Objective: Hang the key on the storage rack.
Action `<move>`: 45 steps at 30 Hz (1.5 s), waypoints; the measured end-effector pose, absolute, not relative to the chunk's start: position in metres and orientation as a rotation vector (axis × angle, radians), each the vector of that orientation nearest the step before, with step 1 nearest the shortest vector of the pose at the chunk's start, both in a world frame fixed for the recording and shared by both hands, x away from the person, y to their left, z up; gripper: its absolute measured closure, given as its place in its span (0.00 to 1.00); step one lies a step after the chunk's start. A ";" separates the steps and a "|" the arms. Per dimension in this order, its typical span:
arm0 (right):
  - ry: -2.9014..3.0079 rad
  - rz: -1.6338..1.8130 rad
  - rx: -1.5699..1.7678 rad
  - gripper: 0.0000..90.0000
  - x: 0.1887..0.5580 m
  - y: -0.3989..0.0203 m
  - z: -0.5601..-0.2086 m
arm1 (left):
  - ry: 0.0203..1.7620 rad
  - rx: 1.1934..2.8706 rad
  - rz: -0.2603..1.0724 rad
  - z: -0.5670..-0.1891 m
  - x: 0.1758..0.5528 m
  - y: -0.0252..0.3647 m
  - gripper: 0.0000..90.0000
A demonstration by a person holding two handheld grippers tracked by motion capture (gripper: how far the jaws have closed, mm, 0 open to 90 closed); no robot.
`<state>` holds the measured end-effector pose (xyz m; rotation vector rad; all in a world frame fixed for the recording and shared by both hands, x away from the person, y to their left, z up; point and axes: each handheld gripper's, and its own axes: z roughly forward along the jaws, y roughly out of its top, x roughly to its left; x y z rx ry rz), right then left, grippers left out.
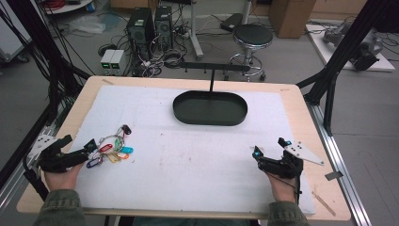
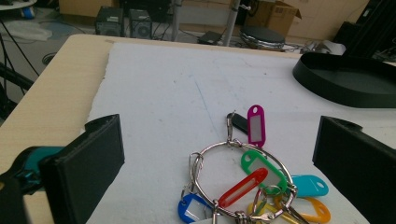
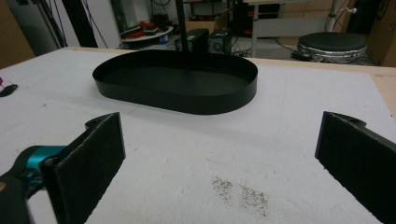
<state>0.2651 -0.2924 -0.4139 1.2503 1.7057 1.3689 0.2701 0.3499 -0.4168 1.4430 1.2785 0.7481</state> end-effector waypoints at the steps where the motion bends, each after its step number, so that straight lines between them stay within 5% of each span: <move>1: 1.706 1.369 1.250 0.01 0.265 -0.292 -0.414 | 1.279 1.441 0.746 -0.417 0.270 0.350 0.03; 45: 1.747 1.345 1.228 0.01 0.268 -0.288 -0.416 | 1.246 1.569 0.728 -0.418 0.287 0.334 0.03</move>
